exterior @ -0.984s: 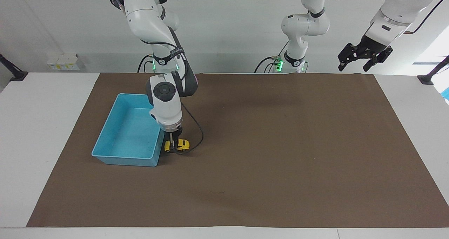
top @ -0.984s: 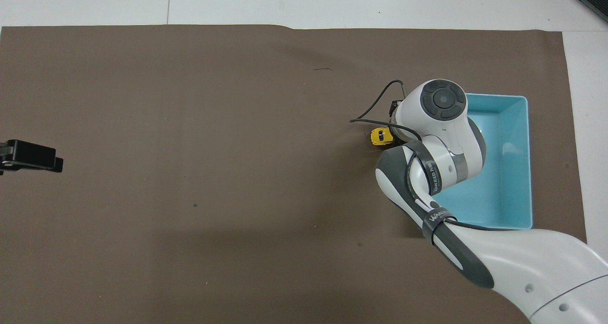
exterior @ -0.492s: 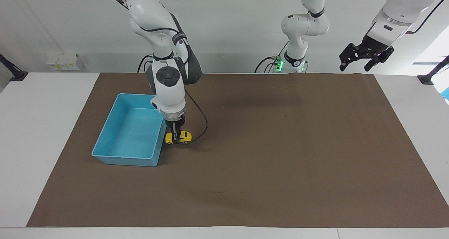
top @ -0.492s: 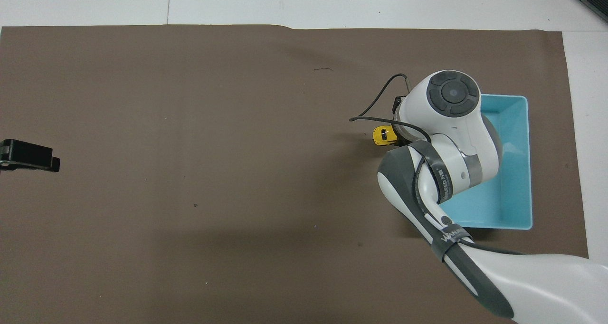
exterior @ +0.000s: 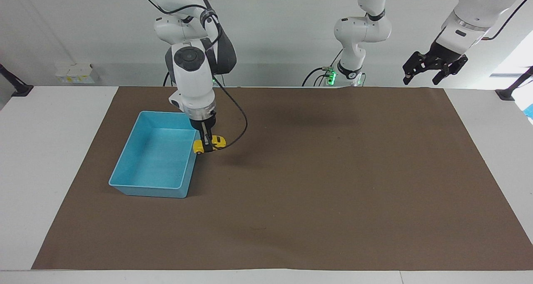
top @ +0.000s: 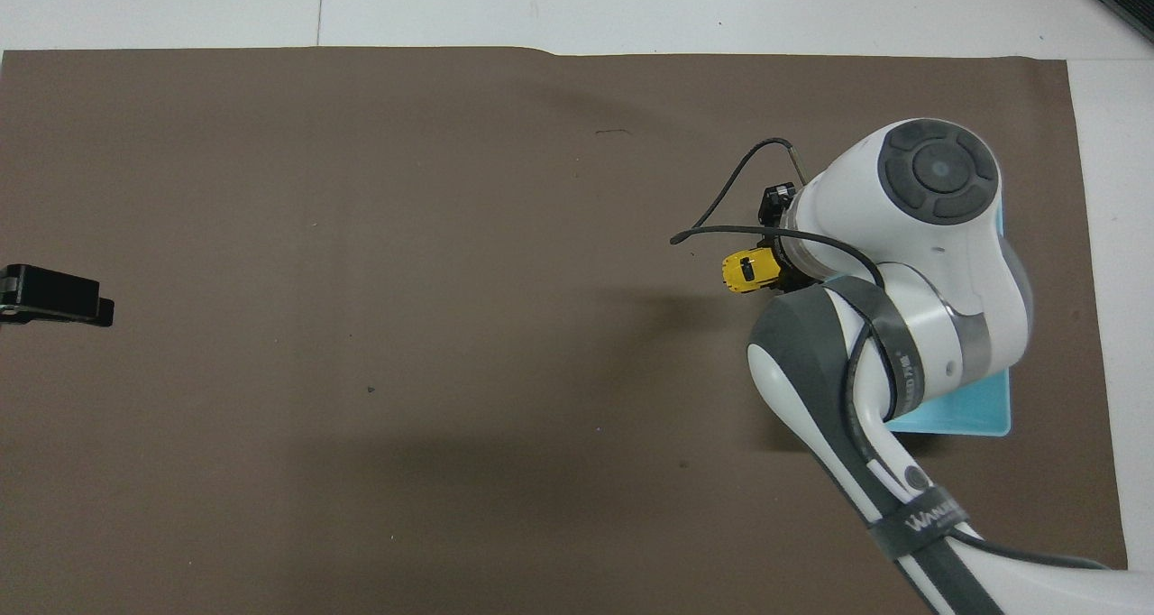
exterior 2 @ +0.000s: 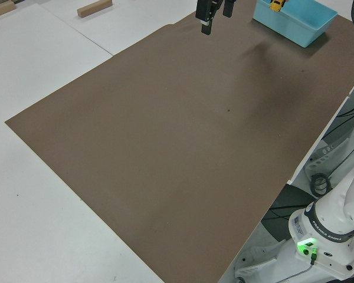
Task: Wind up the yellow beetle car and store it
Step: 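Close the right gripper on the yellow car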
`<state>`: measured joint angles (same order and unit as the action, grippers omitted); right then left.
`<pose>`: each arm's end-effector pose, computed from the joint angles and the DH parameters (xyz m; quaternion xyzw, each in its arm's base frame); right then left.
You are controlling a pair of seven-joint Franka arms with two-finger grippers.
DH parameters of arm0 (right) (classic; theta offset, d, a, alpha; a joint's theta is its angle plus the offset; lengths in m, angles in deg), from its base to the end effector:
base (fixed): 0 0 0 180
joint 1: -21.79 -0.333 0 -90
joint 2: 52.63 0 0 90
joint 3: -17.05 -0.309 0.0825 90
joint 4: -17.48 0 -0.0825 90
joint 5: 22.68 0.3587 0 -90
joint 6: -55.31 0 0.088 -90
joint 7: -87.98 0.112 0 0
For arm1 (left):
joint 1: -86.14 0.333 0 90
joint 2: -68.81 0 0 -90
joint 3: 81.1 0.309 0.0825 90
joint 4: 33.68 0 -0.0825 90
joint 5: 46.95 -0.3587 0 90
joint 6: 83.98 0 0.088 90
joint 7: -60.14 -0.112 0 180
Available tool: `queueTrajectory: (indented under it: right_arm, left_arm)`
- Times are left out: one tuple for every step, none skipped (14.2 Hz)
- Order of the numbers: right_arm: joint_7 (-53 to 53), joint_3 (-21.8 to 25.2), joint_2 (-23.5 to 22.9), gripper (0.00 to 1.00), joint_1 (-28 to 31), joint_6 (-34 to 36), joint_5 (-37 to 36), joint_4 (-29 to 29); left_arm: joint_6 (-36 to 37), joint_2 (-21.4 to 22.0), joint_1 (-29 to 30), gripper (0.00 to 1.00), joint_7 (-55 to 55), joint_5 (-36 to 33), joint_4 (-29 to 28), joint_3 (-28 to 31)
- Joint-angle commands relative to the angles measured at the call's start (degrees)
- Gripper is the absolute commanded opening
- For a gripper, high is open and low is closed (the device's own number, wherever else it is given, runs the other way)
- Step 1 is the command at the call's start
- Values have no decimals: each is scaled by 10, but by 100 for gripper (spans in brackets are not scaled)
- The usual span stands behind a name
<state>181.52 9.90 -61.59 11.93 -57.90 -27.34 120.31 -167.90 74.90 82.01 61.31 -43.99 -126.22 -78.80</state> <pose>0.5610 0.1623 0.4598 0.7938 -0.6074 0.0304 0.0051 0.4847 -0.0205 0.6379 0.9993 -0.0081 -0.0228 0.0273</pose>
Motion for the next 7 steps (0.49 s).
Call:
queueTrajectory:
  right_arm:
    - [-71, -4, 29, 0, 16, 23, 19, 5]
    - [-99, -3, 35, 0, 22, 25, 34, 5]
    - [-127, -2, 41, 0, 29, 29, 41, 6]
    - [-159, -2, 45, 0, 41, 35, 41, 8]
    - [-192, -1, 45, 0, 45, 42, 41, 8]
    - [-227, -1, 46, 0, 52, 45, 41, 11]
    - [-257, -1, 47, 0, 64, 45, 41, 16]
  left_arm:
    - [4, 7, 0, 100, 1, -11, -4, 0]
    - [3, 7, 0, 100, 1, -11, -4, 0]
    - [4, 7, 0, 100, 1, -11, -4, 0]
    - [3, 8, 0, 100, 1, -11, -4, 0]
    - [4, 7, 0, 100, 1, -11, -4, 0]
    - [3, 7, 0, 100, 1, -11, -4, 0]
    - [4, 7, 0, 100, 1, -11, -4, 0]
